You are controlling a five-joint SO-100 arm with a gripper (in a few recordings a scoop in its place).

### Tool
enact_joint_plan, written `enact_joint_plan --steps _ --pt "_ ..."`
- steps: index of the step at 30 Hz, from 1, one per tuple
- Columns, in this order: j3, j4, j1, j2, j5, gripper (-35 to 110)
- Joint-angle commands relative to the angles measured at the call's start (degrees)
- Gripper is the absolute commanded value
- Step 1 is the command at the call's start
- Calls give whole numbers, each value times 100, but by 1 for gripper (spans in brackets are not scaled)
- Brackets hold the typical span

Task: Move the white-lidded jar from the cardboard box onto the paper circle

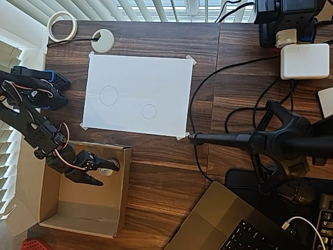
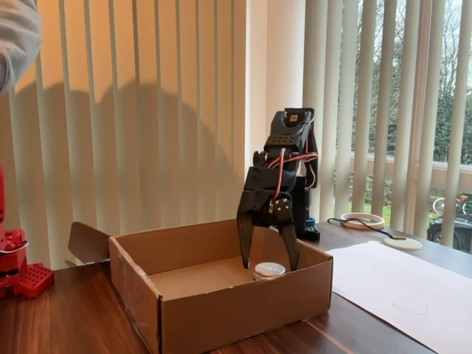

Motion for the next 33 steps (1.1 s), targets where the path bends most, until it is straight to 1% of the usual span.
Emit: enact_joint_plan --steps 1,6,15,33 --pt "-246 -88 53 79 -132 36" --pt "-272 -35 44 26 -185 36" --pt "-536 712 44 -79 -255 35" --pt "-791 1380 26 -229 -343 35"
